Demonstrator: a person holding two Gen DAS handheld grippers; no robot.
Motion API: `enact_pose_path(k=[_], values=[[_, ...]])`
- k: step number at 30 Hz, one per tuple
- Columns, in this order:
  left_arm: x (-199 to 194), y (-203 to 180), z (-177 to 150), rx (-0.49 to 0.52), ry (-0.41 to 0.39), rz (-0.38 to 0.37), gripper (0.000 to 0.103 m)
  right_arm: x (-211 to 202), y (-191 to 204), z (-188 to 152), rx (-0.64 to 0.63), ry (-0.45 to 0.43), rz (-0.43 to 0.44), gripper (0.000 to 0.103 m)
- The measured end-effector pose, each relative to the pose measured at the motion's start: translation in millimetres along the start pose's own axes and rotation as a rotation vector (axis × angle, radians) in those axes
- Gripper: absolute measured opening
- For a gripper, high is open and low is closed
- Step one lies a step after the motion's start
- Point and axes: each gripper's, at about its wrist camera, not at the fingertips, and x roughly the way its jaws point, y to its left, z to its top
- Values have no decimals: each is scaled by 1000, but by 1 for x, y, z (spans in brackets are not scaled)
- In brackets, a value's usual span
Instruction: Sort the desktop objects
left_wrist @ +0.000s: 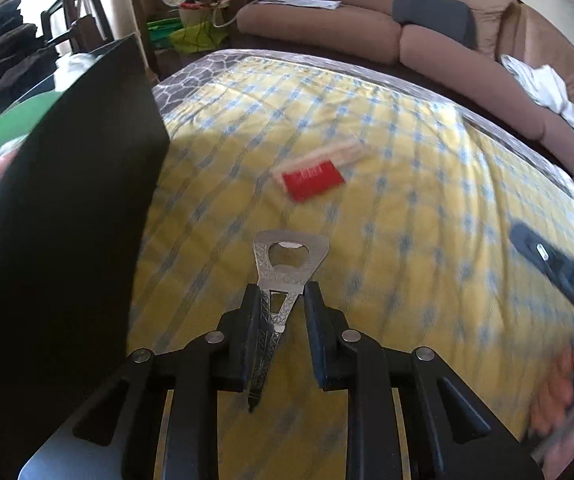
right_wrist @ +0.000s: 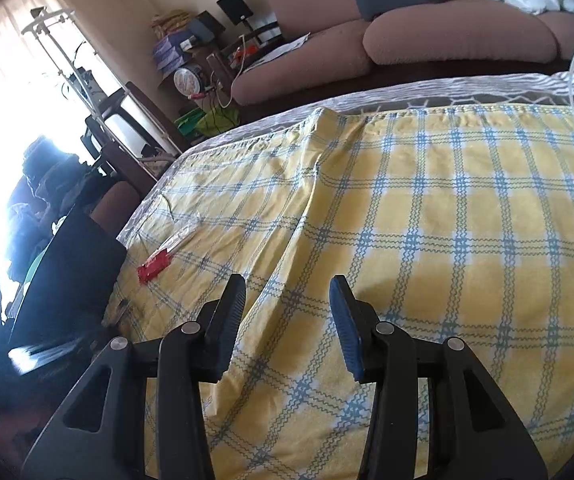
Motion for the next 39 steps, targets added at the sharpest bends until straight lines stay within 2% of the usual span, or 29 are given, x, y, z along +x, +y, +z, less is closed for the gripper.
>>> enact_pose_path(k=[4, 7, 12, 16, 19, 22, 24, 27, 30, 34, 35, 36, 37, 39], values=[[-37, 10, -15, -2, 0, -52, 21, 1, 0, -2, -1, 1, 0, 42], [-79, 22, -20, -29, -60, -74, 21, 1, -1, -1, 4, 0, 2, 42], [-162, 39, -41, -68, -236, -23, 21, 0, -1, -1, 7, -6, 11, 42], [-191, 46, -62, -85, -311, 33, 21, -3, 2, -1, -1, -11, 24, 42], [-199, 52, -65, -73, -341, 100, 21, -3, 5, -2, -11, -10, 32, 42], [-211, 68, -62, -128, -377, 66, 21, -1, 11, -3, -38, -1, 26, 44], [-223, 81, -65, -154, -415, 97, 21, -1, 16, -3, -58, 2, 21, 51], [-230, 99, -68, -204, -427, 110, 21, 0, 24, -4, -78, 7, 13, 70], [-231, 122, -71, -263, -413, 96, 21, -3, 30, -4, -97, 2, -6, 73], [-231, 143, -72, -341, -394, 53, 21, -12, 46, 4, -130, 51, -40, 73], [-233, 148, -73, -364, -396, 20, 22, -17, 58, 7, -161, 54, -42, 80], [-235, 152, -75, -380, -405, -8, 22, -19, 71, 7, -196, 58, -43, 95], [-237, 155, -77, -388, -412, -19, 22, -17, 86, 6, -239, 69, -51, 100], [-244, 165, -82, -413, -426, -34, 22, 3, 120, 0, -350, 110, -87, 102]])
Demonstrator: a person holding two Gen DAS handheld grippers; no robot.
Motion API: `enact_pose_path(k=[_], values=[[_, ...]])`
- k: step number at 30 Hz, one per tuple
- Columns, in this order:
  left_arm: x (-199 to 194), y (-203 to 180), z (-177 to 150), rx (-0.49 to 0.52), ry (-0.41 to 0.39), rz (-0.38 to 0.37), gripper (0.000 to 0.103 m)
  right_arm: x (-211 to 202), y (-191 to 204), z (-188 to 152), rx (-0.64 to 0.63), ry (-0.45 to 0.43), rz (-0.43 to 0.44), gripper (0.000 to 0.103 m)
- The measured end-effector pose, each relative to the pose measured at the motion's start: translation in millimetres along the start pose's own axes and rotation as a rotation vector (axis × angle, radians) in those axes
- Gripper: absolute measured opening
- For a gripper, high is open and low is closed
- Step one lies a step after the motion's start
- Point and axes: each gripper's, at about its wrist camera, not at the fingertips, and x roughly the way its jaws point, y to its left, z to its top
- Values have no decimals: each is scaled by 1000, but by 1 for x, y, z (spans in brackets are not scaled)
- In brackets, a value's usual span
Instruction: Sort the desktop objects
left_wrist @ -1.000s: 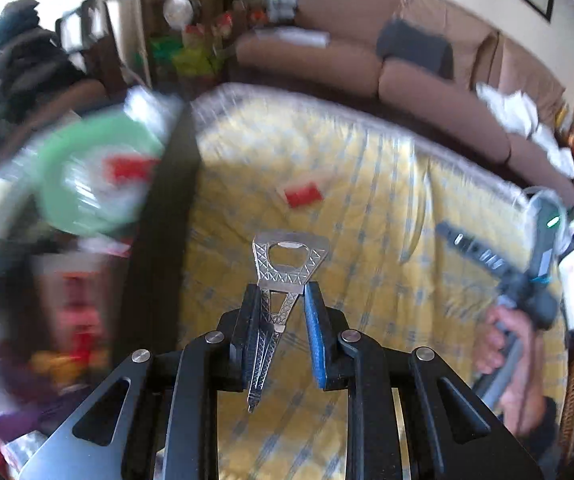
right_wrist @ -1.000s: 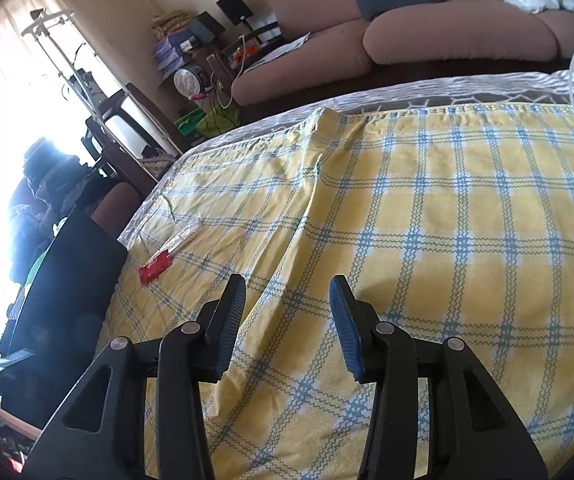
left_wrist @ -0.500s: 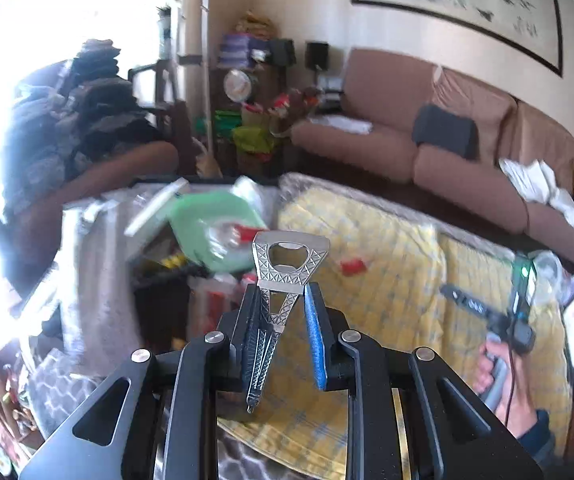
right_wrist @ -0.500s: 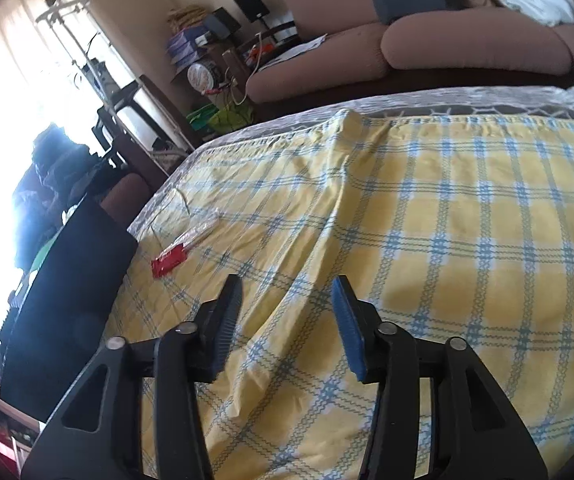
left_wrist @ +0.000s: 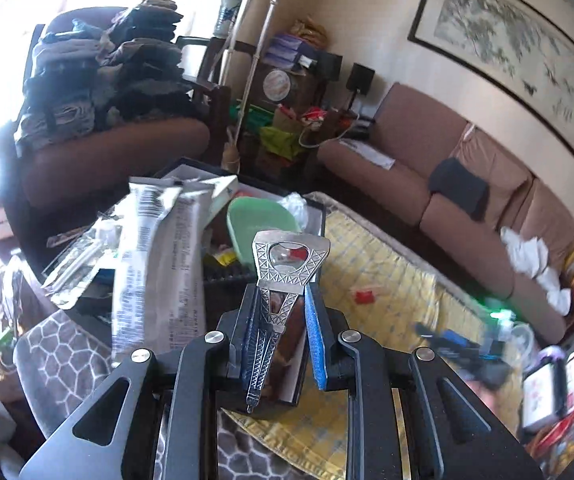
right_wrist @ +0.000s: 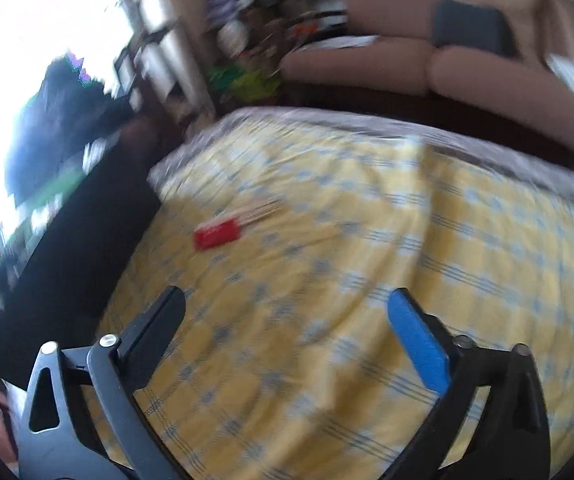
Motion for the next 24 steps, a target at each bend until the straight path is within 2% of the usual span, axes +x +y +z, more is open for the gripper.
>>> enact_pose_path(k=[1, 3, 5, 7, 9, 10, 11, 12, 13, 14, 17, 24], values=[[-2, 5, 1, -12, -3, -3, 22, 15, 18, 8, -35, -8, -35, 102], [-5, 17, 4, -29, -4, 8, 22, 40, 38, 23, -33, 22, -45, 99], [-5, 29, 5, -42, -6, 51, 22, 65, 60, 39, -54, 40, -30, 98], [-5, 38, 6, -60, -8, 79, 22, 94, 78, 48, -119, 59, -83, 96], [-2, 37, 6, -44, -9, 85, 22, 128, 85, 47, -136, 146, -166, 84], [0, 33, 6, -22, -6, 95, 22, 135, 84, 43, -126, 154, -179, 83], [2, 30, 7, 0, -2, 107, 22, 128, 85, 37, -116, 83, -179, 74], [4, 28, 7, 13, 1, 112, 22, 128, 84, 38, -113, 103, -179, 70], [4, 26, 7, 20, 0, 110, 22, 126, 85, 39, -126, 114, -172, 47], [5, 24, 8, 27, -3, 108, 22, 121, 85, 40, -139, 108, -139, 30], [11, 20, 9, 55, 5, 118, 22, 111, 74, 41, -96, 121, -61, 23], [16, 22, 10, 72, 19, 125, 22, 85, 77, 56, -64, 94, 26, 23]])
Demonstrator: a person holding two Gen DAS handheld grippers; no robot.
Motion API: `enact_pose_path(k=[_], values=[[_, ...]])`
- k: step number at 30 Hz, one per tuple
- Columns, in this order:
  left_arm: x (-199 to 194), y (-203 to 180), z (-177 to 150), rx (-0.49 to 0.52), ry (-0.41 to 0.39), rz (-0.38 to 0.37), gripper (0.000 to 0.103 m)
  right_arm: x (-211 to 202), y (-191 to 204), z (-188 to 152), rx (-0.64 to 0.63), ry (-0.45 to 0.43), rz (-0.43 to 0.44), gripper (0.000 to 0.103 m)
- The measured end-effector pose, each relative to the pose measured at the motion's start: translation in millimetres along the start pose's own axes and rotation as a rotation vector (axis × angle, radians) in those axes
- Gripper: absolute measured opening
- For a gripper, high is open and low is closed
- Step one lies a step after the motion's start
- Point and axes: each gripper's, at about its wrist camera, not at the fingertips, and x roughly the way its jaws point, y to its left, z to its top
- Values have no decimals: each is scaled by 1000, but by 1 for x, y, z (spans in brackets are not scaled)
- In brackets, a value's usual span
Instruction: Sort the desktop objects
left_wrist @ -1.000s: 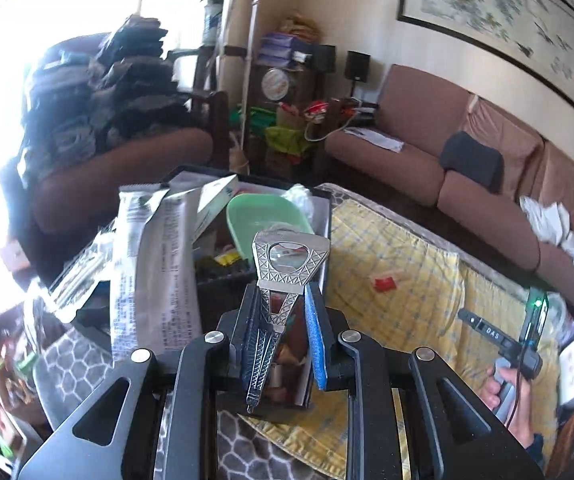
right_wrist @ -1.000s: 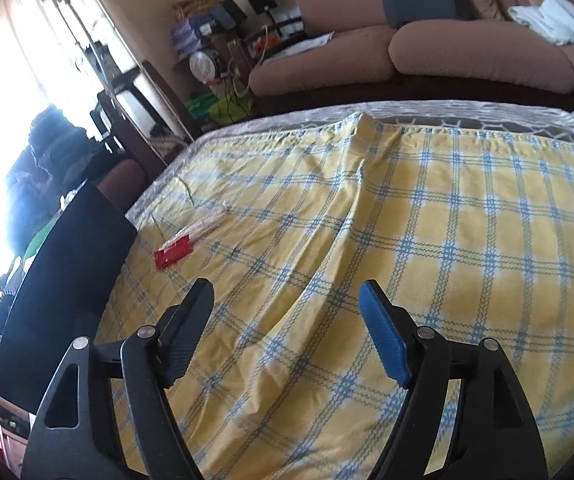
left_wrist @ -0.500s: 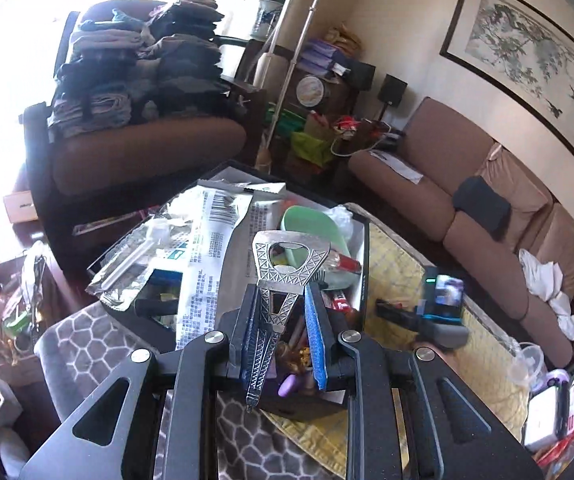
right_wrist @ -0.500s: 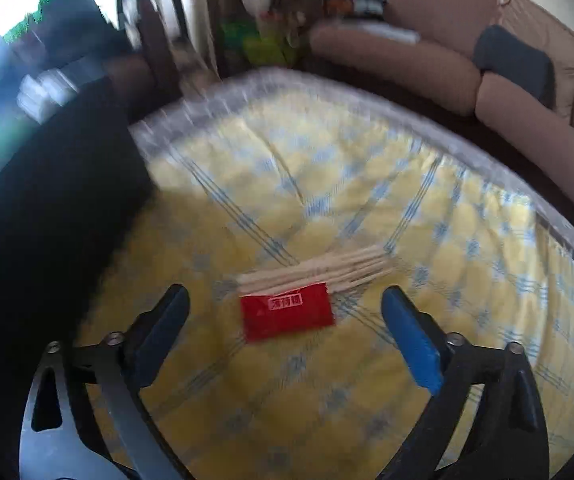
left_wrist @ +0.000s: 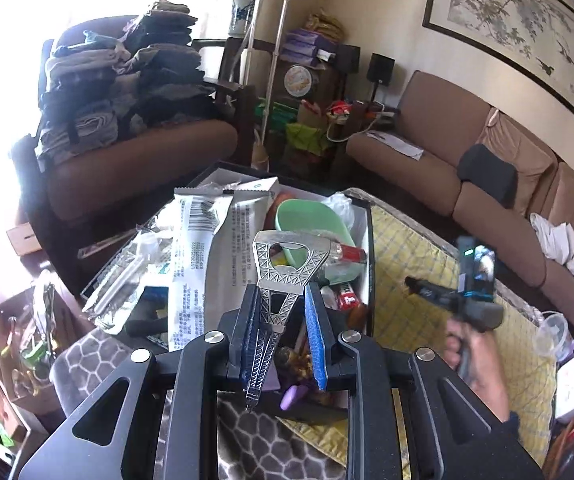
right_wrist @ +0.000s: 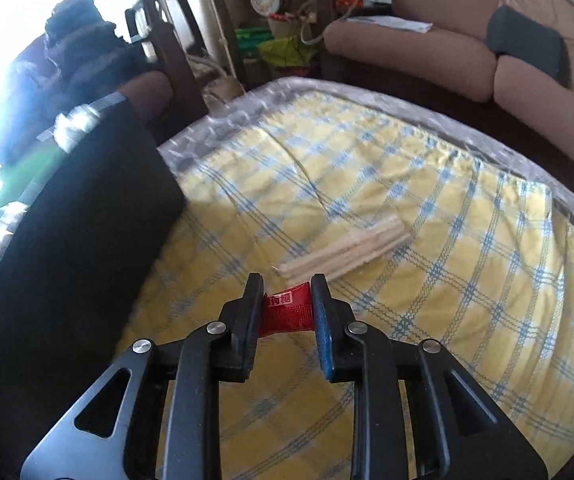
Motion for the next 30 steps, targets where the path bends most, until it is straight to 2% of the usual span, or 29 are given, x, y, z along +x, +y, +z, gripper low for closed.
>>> enact_pose_path(k=[4, 7, 9, 11, 14, 16, 19, 20, 23, 25, 26, 27, 30], values=[[3, 7, 2, 3, -5, 15, 22, -45, 13, 12, 20, -77, 156, 23], [7, 13, 5, 4, -7, 24, 22, -87, 43, 19, -19, -154, 328, 23], [13, 17, 3, -20, 19, 14, 22, -103, 66, 19, -55, -186, 416, 23], [19, 14, 0, -8, 44, -9, 22, -110, 96, 13, -106, -158, 515, 23], [24, 2, -2, 43, 54, -28, 22, -102, 143, 1, -182, -100, 595, 23], [26, -4, -1, 66, 56, -25, 22, -94, 169, -8, -245, -59, 593, 26], [32, -5, -3, 82, 73, -6, 22, -84, 192, -19, -293, -40, 547, 35], [35, -4, -4, 80, 86, -2, 22, -82, 194, -21, -292, -32, 528, 43], [39, -3, -6, 82, 104, -6, 22, -80, 191, -20, -269, -39, 521, 48], [41, -4, -6, 90, 106, -1, 22, -87, 182, -17, -247, -60, 521, 59], [41, -5, -7, 95, 107, 2, 22, -91, 177, -14, -238, -76, 517, 70], [42, -6, -8, 104, 110, 9, 23, -96, 173, -12, -228, -94, 510, 77], [45, -9, -8, 120, 113, 14, 23, -105, 157, -7, -191, -127, 505, 77]])
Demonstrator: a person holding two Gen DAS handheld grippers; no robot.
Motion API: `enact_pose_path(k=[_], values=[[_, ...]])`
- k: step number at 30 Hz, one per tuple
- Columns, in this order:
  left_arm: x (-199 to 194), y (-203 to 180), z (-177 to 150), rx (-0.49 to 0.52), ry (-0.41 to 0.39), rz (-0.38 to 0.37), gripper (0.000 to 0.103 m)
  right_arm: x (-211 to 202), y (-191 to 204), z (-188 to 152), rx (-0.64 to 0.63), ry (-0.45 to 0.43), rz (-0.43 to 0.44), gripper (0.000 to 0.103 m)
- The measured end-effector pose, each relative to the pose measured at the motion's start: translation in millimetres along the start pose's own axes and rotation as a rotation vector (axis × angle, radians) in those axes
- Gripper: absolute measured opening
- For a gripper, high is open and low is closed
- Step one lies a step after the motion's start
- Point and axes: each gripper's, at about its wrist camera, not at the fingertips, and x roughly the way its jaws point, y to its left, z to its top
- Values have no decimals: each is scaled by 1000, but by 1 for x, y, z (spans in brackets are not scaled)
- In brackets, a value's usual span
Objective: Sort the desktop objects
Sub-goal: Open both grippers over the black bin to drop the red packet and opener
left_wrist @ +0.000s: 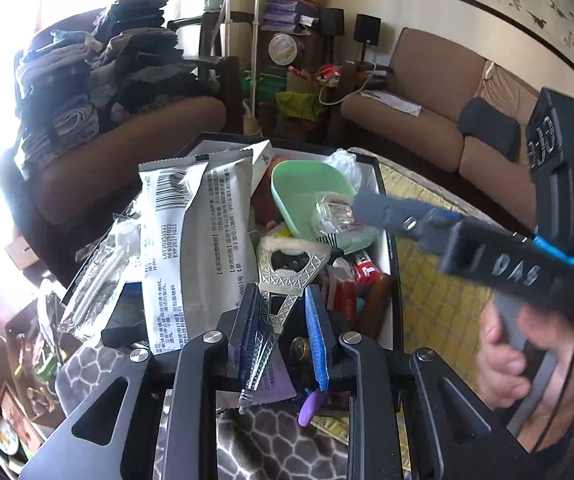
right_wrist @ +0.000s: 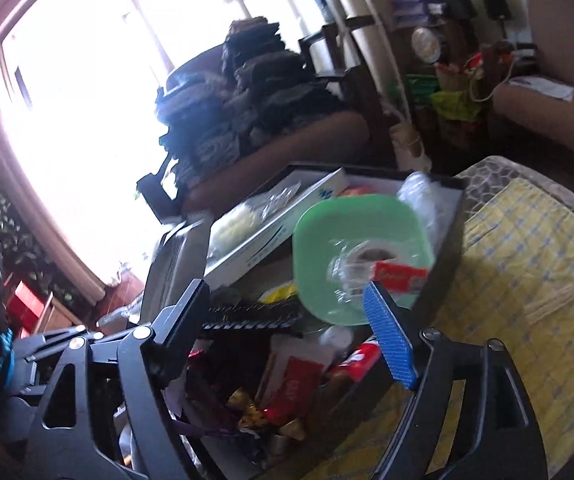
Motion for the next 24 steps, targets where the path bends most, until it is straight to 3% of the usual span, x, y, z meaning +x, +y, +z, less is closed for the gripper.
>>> enact_pose_path(k=[7, 9, 14, 17, 24], values=[[8, -9, 9, 47, -32, 40, 23, -12, -16, 6, 45, -17, -15, 77], [9, -10, 7, 48, -29, 38, 30, -14, -16, 8, 44, -24, -18, 78], [0, -18, 8, 74, -68, 62, 66, -20, -15, 9, 35, -34, -25, 78], [-14, -16, 11, 61, -124, 89, 82, -25, -19, 11, 44, -47, -23, 81], [-51, 0, 12, -43, -248, 10, 97, -32, -34, 14, 75, -65, -50, 82]])
